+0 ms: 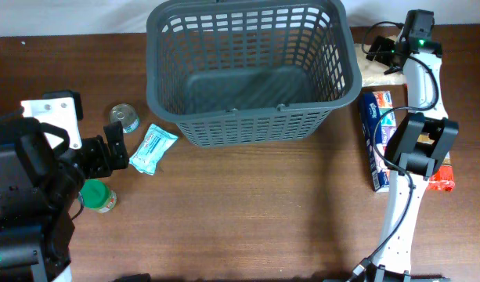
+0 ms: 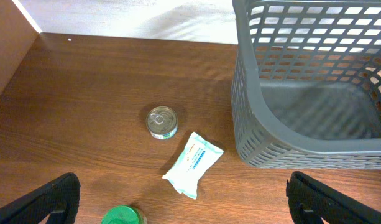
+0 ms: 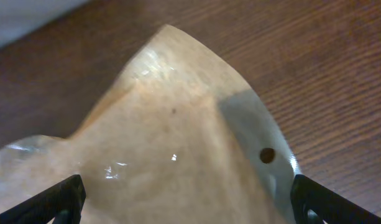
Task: Pack container
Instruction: 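Grasp the beige paper bag with the right gripper, then lift the paper bag and drop it into the basket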
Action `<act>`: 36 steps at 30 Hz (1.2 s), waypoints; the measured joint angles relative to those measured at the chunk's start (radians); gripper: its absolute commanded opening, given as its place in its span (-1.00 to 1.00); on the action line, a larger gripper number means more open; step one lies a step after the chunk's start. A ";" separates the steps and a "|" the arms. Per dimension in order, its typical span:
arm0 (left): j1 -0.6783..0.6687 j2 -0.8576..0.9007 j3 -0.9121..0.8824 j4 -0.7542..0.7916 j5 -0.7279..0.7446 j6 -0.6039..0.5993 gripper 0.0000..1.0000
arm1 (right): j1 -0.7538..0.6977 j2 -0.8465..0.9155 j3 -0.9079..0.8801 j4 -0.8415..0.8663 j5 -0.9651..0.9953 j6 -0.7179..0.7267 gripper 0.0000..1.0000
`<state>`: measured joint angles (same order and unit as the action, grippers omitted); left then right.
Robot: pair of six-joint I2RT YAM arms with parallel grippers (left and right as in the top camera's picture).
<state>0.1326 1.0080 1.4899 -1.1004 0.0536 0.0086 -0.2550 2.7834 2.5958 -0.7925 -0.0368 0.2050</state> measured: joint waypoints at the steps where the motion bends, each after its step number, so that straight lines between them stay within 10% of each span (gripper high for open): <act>1: 0.000 0.000 0.000 0.000 0.000 0.000 0.98 | -0.001 0.000 -0.004 -0.006 0.003 -0.012 0.98; 11: 0.000 0.000 0.000 0.000 0.000 0.000 0.99 | 0.013 -0.033 -0.045 -0.101 0.005 -0.117 0.94; 19: 0.000 0.000 0.000 0.000 0.000 0.000 0.99 | 0.027 -0.051 -0.074 -0.119 0.003 -0.165 0.06; 24: 0.000 0.000 0.000 0.000 0.000 0.000 0.99 | 0.027 -0.067 -0.079 -0.136 0.006 -0.176 -0.93; 36: 0.000 0.000 0.000 0.000 0.000 0.000 0.98 | 0.027 -0.063 -0.014 -0.265 -0.008 -0.175 -0.93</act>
<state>0.1326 1.0080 1.4899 -1.1007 0.0532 0.0086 -0.2279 2.7205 2.5813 -1.0573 -0.0452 0.0299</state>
